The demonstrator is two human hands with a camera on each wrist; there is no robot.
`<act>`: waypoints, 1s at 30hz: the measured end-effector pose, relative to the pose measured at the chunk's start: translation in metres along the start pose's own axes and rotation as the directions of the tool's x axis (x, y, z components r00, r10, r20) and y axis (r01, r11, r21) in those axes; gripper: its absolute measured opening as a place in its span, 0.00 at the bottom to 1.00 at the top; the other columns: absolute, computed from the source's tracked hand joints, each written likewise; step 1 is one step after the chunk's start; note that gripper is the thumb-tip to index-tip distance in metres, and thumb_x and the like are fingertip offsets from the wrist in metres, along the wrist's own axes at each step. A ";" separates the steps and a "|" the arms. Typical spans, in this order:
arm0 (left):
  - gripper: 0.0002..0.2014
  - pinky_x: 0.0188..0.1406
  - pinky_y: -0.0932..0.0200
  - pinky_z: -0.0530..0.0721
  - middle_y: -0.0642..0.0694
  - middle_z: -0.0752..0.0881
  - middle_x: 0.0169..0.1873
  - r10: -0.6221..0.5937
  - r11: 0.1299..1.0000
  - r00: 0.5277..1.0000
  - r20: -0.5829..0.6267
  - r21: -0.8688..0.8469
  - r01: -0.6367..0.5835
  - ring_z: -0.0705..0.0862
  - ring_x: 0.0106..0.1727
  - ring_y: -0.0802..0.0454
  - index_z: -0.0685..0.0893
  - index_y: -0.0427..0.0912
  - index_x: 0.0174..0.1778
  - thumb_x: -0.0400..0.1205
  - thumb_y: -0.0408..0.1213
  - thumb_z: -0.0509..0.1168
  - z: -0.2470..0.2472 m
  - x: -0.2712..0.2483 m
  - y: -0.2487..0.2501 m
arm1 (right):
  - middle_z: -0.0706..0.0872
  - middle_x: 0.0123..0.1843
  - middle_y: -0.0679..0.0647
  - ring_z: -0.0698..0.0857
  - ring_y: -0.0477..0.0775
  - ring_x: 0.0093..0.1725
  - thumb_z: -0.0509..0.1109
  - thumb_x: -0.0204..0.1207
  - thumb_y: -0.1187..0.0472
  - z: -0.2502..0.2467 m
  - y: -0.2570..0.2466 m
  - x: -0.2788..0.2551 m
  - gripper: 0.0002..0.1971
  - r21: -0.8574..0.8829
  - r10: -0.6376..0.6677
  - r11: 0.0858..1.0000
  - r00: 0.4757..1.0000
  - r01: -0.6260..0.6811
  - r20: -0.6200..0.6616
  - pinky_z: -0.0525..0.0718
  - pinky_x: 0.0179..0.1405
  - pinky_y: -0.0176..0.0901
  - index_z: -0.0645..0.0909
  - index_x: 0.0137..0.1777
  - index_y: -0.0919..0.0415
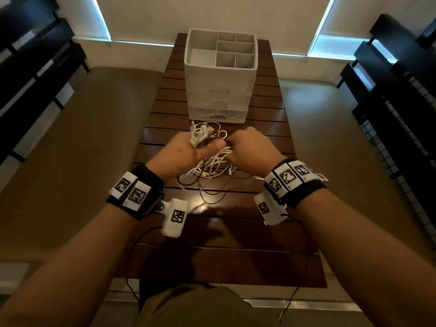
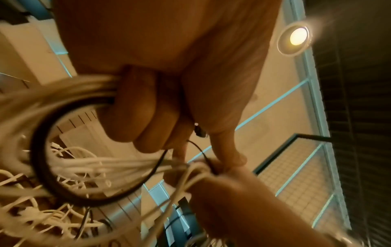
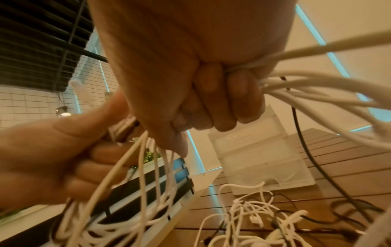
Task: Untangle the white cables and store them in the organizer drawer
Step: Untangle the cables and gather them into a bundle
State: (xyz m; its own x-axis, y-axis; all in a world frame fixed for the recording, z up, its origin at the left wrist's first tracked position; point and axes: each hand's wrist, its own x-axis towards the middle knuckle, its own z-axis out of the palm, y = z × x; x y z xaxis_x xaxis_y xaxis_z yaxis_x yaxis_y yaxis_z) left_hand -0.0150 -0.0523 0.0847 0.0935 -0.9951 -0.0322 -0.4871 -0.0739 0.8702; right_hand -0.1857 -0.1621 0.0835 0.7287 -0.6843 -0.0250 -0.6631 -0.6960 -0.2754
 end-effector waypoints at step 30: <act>0.18 0.32 0.68 0.78 0.41 0.88 0.34 0.030 0.998 0.994 -0.101 -0.055 -0.036 0.82 0.32 0.55 0.90 0.37 0.42 0.90 0.47 0.67 -0.035 -0.010 -0.006 | 0.79 0.22 0.46 0.74 0.41 0.21 0.72 0.85 0.47 0.004 0.087 -0.020 0.16 0.458 0.216 0.869 0.976 -0.189 -0.006 0.74 0.28 0.44 0.87 0.37 0.52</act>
State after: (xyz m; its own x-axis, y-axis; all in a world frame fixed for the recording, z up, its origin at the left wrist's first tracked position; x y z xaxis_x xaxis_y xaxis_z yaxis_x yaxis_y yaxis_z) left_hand 0.0175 -0.0393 0.0975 0.1655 -0.9852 0.0438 -0.4416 -0.0343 0.8966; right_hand -0.2574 -0.2084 0.0561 0.5671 -0.8199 -0.0781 -0.6359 -0.3756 -0.6742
